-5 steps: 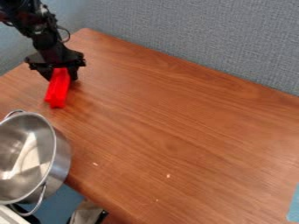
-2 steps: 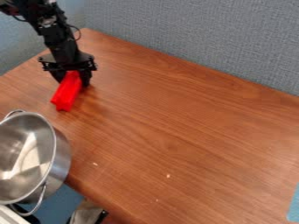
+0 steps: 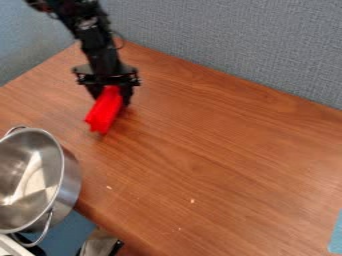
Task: Move the red object from the metal pot to the table
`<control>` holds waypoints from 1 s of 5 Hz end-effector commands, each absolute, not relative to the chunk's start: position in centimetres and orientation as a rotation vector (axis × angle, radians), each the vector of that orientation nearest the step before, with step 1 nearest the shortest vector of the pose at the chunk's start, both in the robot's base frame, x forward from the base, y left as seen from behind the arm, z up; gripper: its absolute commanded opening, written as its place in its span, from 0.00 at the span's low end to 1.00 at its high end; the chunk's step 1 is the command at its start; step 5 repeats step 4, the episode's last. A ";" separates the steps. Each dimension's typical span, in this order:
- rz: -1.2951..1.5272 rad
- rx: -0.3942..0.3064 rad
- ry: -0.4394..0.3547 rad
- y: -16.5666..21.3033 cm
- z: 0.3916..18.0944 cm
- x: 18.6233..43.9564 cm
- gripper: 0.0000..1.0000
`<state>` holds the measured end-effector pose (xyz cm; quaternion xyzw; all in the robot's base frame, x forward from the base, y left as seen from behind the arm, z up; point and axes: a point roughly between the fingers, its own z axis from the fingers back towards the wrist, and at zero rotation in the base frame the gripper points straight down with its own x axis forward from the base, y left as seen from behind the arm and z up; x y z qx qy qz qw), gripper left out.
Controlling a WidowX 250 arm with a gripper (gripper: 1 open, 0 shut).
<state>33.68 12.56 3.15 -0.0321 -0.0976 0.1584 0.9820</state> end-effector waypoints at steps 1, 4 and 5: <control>0.273 -0.070 -0.229 8.0 6.9 34.9 0.00; 0.322 -0.082 -0.236 6.4 7.9 35.8 0.00; 0.322 -0.082 -0.236 6.4 7.9 35.8 0.00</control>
